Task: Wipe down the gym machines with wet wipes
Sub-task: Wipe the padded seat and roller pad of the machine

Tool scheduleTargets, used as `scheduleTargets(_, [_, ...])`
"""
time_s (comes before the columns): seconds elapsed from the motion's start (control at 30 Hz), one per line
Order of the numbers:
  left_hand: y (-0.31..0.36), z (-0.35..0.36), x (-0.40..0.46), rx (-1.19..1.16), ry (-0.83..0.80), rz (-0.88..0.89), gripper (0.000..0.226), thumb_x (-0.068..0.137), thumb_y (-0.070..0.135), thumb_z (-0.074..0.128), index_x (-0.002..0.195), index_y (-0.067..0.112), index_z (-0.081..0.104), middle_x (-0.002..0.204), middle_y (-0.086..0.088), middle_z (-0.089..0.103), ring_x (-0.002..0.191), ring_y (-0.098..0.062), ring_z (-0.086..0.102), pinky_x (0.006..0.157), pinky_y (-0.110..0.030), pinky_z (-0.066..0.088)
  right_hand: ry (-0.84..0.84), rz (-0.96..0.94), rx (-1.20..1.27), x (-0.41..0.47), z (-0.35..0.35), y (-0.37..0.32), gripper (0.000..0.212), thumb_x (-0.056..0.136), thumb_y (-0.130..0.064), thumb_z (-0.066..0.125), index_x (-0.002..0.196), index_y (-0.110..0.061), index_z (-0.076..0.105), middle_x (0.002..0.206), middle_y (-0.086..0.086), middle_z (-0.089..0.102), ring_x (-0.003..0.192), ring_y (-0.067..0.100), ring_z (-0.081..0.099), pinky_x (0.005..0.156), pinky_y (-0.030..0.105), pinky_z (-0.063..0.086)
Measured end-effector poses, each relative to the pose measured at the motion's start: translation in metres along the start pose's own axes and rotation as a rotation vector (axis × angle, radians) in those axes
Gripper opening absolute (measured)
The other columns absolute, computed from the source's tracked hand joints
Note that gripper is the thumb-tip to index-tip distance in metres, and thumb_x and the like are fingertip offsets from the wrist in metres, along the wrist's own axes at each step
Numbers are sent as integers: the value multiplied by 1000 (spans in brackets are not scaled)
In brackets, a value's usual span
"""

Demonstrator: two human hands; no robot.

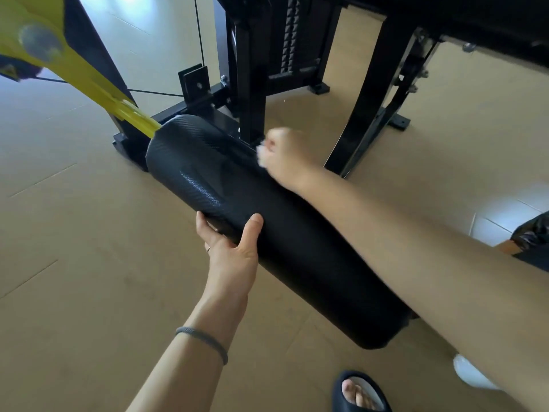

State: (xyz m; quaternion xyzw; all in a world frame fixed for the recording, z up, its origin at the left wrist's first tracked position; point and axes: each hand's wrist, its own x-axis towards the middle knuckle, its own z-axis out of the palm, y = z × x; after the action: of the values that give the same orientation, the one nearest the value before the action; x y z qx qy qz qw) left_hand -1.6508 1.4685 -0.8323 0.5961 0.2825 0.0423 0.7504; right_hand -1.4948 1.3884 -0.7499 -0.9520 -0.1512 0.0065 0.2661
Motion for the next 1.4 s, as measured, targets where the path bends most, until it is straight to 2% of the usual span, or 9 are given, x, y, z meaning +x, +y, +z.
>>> scheduleTargets(0.23, [-3, -2, -9, -74, -70, -27, 106, 65, 68, 72, 145, 66, 2, 154, 7, 44, 127, -16, 56, 108, -50, 48, -176, 333, 149, -85, -55, 81, 24, 92, -30, 67, 71, -18, 71, 76, 5, 69, 72, 19, 62, 69, 30, 47])
scheduleTargets(0.37, [-10, -5, -14, -129, -75, -57, 78, 97, 42, 61, 151, 59, 7, 150, 0, 48, 122, -15, 59, 105, -50, 51, -91, 227, 133, -24, -19, 32, 22, 93, -22, 64, 83, -4, 74, 81, 7, 68, 78, 24, 61, 67, 26, 42])
scheduleTargets(0.5, [-18, -10, -18, -146, -81, -99, 68, 104, 34, 51, 151, 59, 8, 146, 0, 53, 127, -19, 58, 108, -50, 49, -46, 38, 79, 42, 14, -37, 22, 95, -22, 59, 83, -7, 70, 82, 7, 68, 76, 23, 63, 60, 24, 43])
scheduleTargets(0.63, [-18, -10, -20, -150, -91, -119, 64, 107, 25, 41, 152, 57, 9, 141, -1, 59, 123, -23, 63, 106, -46, 51, -22, -53, 15, 53, 21, -59, 22, 95, -21, 57, 98, -5, 72, 99, 11, 72, 94, 28, 66, 72, 29, 48])
scheduleTargets(0.87, [-9, -5, -19, -157, -137, -143, 63, 107, 23, 39, 152, 58, 12, 134, 2, 64, 123, -28, 63, 105, -51, 52, -87, 246, 105, -82, -41, 78, 29, 89, -25, 65, 61, -15, 64, 58, 1, 58, 57, 22, 51, 57, 29, 37])
scheduleTargets(0.97, [-7, -3, -21, -168, -136, -163, 64, 107, 20, 37, 155, 54, 9, 129, 5, 64, 123, -28, 62, 105, -53, 51, -119, 339, 106, -99, -54, 90, 32, 88, -28, 66, 60, -15, 64, 49, -8, 53, 51, 18, 49, 57, 27, 36])
scheduleTargets(1.1, [-8, -1, -19, -160, -130, -184, 65, 107, 16, 33, 156, 52, 9, 129, 7, 64, 123, -27, 62, 104, -52, 52, -43, 143, 61, -31, -20, 24, 19, 91, -21, 60, 79, -9, 70, 76, 2, 69, 75, 26, 63, 61, 28, 41])
scheduleTargets(1.3, [-5, -2, -20, -96, -113, -169, 66, 106, 13, 33, 157, 49, 10, 124, 4, 68, 115, -23, 67, 102, -47, 54, 63, -283, -215, 12, 14, -64, 20, 101, -15, 51, 107, -5, 67, 108, 11, 64, 97, 28, 63, 76, 29, 44])
scheduleTargets(1.4, [-2, -2, -20, -94, -112, -172, 66, 106, 12, 33, 156, 49, 12, 126, 2, 68, 113, -23, 69, 101, -46, 55, 87, -438, -193, -48, 0, -35, 16, 101, -18, 56, 99, -6, 65, 99, 8, 60, 82, 24, 64, 68, 30, 51])
